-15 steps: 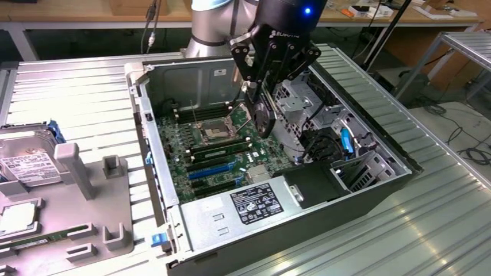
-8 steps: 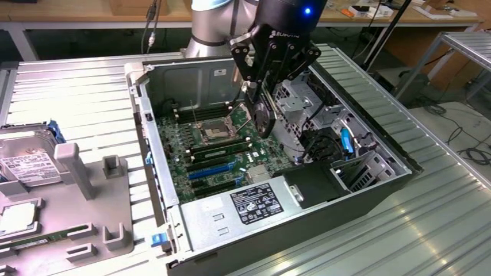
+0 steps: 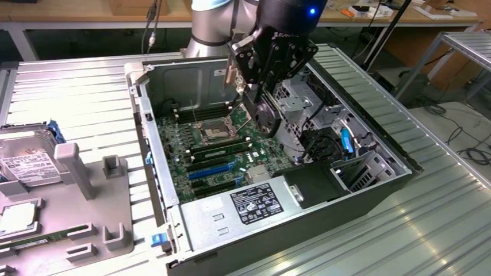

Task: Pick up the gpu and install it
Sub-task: 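Insert the gpu into the slot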

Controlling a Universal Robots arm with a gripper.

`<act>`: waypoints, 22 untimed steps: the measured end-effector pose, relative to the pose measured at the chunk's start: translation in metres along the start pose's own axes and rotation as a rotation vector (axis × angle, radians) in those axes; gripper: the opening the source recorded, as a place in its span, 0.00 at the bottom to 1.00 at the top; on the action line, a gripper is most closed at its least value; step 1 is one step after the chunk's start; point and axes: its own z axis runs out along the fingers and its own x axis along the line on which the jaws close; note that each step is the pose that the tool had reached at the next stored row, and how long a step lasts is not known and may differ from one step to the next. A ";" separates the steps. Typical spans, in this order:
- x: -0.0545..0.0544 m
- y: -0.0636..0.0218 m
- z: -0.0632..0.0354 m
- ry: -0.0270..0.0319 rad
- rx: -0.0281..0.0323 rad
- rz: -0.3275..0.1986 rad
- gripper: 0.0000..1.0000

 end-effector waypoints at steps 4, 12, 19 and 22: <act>0.000 0.0000 0.0003 0.0035 0.0040 -0.127 0.27; 0.000 0.0000 0.0007 0.0091 0.0103 -0.327 0.27; 0.000 0.0000 0.0011 0.0134 0.0151 -0.482 0.27; 0.000 0.0000 0.0013 0.0151 0.0172 -0.545 0.27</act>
